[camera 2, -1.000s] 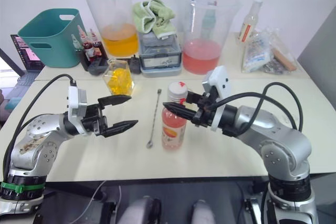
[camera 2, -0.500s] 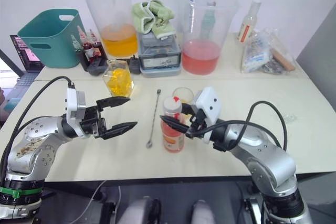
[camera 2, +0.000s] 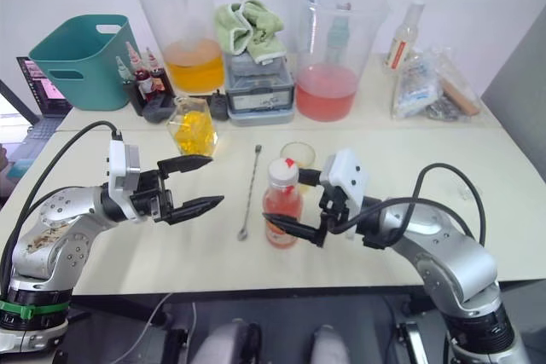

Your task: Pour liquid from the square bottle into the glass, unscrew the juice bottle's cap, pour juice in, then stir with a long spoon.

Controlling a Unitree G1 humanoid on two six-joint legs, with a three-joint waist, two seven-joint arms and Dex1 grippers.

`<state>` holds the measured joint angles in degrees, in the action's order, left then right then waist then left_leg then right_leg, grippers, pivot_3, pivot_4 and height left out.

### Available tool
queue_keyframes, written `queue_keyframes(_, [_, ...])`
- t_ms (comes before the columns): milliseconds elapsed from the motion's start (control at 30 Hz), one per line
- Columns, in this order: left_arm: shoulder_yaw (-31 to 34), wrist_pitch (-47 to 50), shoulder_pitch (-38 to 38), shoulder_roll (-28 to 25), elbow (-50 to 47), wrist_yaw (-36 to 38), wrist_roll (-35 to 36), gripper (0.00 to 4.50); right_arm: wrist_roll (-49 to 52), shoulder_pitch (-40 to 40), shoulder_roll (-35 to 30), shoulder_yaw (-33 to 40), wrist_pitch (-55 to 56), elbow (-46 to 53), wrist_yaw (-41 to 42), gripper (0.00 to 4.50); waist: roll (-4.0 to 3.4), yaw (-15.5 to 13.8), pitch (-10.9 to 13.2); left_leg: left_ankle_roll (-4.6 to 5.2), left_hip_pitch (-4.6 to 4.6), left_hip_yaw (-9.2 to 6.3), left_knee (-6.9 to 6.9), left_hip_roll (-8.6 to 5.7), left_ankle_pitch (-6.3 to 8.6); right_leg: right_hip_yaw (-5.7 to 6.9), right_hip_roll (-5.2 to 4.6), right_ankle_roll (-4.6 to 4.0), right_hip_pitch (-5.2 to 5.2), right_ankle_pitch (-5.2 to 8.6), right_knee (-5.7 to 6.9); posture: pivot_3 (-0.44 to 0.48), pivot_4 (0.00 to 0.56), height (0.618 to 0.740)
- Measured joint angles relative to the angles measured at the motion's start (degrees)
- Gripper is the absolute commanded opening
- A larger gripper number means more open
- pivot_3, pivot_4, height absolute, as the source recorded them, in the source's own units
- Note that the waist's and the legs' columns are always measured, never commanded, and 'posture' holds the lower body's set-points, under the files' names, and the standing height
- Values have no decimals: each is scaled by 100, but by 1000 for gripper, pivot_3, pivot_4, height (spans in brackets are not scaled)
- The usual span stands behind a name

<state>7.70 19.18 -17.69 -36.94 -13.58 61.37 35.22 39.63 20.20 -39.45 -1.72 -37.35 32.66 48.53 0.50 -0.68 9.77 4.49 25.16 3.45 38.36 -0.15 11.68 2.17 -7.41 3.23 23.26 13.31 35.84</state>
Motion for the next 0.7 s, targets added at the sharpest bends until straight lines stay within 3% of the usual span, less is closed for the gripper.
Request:
queue_keyframes(167, [-3,104,-47,-25,-90,-21,47,4500,-270,1059,-383,-426,610,-1524,1800,4477,1,11,1,1,-1,1,6,0,0,0,2,0,-1,0,-1,0,150,736])
queue_keyframes(300, [181,368,273,-303,-499,-19,323,4500,-515,1668,-241,-666,1097,-2814,2882,4477,4,16,2,4,0,1,3,0,2,-2,2,0,2,0,1,0,150,736])
queue_keyframes(467, [377,615,577,-479,-976,-76,568,4500,-460,2278,65,-706,1204,-3503,3754,4477,3,4,2,2,0,-2,2,2,2,1,1,-1,0,-1,0,0,150,736])
queue_keyframes(700, [504,745,781,-559,-1271,-266,711,4500,-829,2705,430,-996,1774,-4308,4098,4477,3,0,2,-4,0,-2,2,0,-1,1,-1,-3,3,-2,3,0,150,736])
